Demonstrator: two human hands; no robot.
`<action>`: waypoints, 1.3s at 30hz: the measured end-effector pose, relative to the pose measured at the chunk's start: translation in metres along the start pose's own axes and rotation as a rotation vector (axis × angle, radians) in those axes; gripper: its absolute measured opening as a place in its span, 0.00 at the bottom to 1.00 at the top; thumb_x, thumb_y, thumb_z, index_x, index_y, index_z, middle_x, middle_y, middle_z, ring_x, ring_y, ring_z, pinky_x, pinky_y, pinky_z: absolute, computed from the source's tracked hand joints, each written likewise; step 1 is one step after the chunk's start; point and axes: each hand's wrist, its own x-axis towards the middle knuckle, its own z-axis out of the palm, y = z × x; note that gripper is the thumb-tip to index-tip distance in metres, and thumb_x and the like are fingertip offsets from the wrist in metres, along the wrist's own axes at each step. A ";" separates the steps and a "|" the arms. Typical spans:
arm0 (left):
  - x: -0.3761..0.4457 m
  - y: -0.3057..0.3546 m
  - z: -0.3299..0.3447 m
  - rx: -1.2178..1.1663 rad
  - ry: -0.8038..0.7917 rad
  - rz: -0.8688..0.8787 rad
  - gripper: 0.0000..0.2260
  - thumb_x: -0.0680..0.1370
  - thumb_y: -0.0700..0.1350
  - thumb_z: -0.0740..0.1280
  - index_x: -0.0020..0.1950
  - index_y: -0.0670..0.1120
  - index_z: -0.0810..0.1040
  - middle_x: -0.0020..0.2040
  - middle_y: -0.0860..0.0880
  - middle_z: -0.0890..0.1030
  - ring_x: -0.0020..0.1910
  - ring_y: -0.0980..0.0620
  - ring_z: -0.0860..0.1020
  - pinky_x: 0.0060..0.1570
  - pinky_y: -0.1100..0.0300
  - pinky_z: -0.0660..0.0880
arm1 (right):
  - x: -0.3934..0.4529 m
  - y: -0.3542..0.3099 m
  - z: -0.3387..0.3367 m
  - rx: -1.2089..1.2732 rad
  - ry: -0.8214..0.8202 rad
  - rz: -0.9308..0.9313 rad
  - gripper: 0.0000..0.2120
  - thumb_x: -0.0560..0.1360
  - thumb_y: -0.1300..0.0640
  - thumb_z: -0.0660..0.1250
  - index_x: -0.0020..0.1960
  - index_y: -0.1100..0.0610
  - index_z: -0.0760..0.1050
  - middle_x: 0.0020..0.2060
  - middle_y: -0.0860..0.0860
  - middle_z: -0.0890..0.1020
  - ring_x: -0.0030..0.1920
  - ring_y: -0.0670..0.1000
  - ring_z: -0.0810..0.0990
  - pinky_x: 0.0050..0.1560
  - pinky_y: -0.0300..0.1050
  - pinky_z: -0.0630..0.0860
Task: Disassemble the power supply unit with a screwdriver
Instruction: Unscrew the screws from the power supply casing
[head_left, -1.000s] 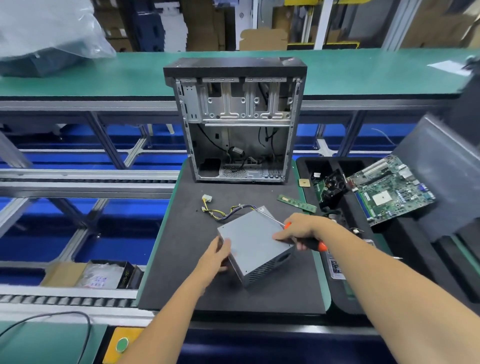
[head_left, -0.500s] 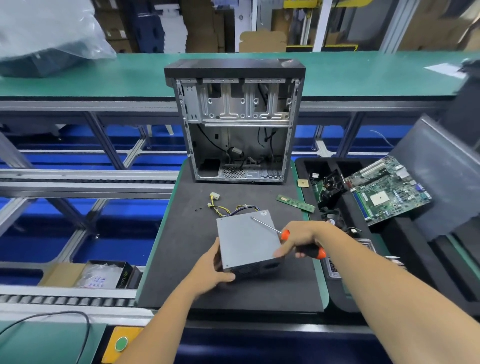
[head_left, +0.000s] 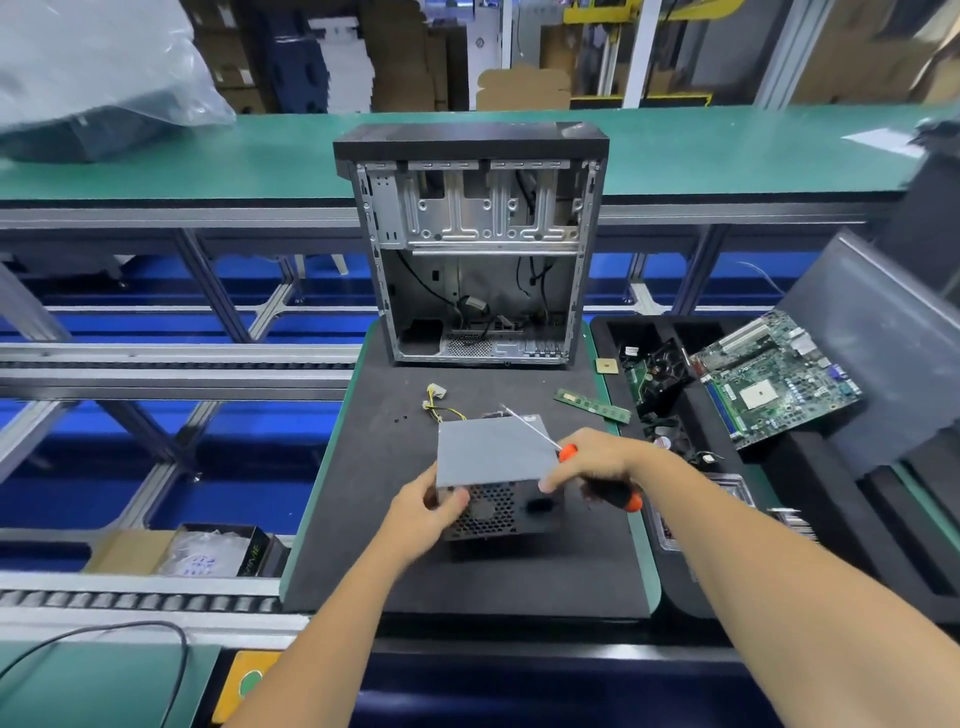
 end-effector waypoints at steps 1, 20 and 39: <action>0.003 0.013 -0.004 0.009 0.042 -0.014 0.04 0.77 0.54 0.66 0.45 0.63 0.79 0.37 0.65 0.81 0.39 0.61 0.78 0.36 0.72 0.70 | -0.001 -0.005 -0.004 0.059 0.010 0.008 0.19 0.63 0.50 0.79 0.41 0.60 0.73 0.29 0.53 0.78 0.25 0.52 0.73 0.29 0.41 0.73; 0.055 0.061 0.001 -0.156 0.152 0.111 0.09 0.81 0.45 0.59 0.55 0.57 0.75 0.72 0.54 0.68 0.71 0.57 0.65 0.66 0.60 0.64 | -0.010 -0.075 -0.033 -0.297 0.357 -0.030 0.06 0.69 0.60 0.66 0.42 0.60 0.70 0.35 0.58 0.75 0.28 0.54 0.70 0.29 0.44 0.68; 0.048 0.065 -0.007 -0.055 0.406 0.235 0.10 0.73 0.42 0.73 0.54 0.47 0.80 0.44 0.53 0.76 0.40 0.59 0.74 0.41 0.71 0.71 | -0.054 -0.201 -0.020 -0.709 0.524 -0.432 0.06 0.64 0.55 0.75 0.40 0.54 0.81 0.37 0.48 0.81 0.40 0.49 0.79 0.30 0.38 0.70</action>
